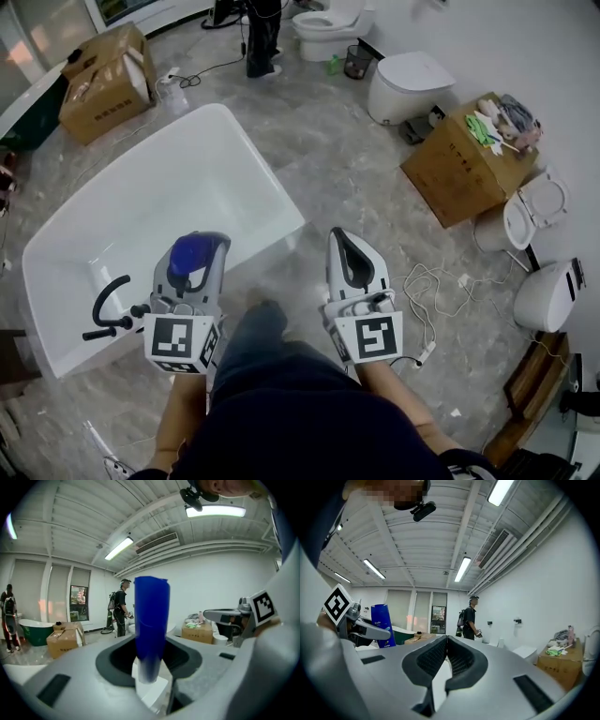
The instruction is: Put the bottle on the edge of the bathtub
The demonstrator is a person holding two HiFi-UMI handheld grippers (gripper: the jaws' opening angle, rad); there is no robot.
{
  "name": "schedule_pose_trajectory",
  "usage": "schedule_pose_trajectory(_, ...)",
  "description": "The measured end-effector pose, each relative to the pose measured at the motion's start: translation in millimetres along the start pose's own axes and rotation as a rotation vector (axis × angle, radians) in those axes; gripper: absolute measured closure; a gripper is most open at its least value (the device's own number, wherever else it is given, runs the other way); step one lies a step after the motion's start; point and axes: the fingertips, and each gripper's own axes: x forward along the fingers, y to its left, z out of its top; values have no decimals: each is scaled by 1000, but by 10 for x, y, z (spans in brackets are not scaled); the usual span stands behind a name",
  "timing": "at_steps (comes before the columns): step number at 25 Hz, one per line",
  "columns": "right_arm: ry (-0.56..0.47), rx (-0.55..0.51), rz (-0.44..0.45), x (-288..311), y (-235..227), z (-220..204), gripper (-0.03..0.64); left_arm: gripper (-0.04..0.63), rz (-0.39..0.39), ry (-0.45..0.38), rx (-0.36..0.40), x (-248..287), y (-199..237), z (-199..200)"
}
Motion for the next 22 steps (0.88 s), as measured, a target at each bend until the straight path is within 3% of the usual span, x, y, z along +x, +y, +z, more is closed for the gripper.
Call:
schedule_pose_trajectory(9, 23, -5, 87, 714, 95, -96, 601, 440, 80, 35, -22, 310, 479, -134)
schedule_pose_trajectory(22, 37, 28, 213, 1626, 400, -297, 601, 440, 106, 94, -14, 664, 801, -320)
